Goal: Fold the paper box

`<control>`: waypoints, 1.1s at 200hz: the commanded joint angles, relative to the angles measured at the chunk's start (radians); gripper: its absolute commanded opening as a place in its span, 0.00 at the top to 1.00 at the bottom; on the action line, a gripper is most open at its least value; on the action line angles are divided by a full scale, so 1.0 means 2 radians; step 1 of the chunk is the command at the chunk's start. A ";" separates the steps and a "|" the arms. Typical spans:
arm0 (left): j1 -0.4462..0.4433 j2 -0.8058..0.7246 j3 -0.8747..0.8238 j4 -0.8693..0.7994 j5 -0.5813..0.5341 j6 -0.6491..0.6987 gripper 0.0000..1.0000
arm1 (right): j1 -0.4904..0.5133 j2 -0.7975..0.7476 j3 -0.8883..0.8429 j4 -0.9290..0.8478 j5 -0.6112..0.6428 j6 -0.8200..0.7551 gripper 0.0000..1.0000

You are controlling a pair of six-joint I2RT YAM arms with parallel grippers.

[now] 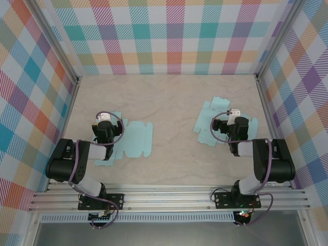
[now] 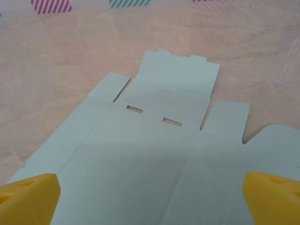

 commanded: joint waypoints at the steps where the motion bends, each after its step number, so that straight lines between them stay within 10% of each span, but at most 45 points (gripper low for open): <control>1: 0.003 -0.006 0.004 0.007 -0.008 -0.007 0.00 | -0.002 -0.025 0.011 -0.014 -0.001 0.003 0.00; 132: -0.017 -0.291 0.034 -0.250 0.009 -0.122 0.00 | -0.006 -0.124 0.193 -0.507 0.114 0.139 0.00; 220: -0.155 -0.288 0.079 -0.346 0.000 -0.250 0.00 | -0.006 -0.030 0.225 -0.601 0.035 0.216 0.11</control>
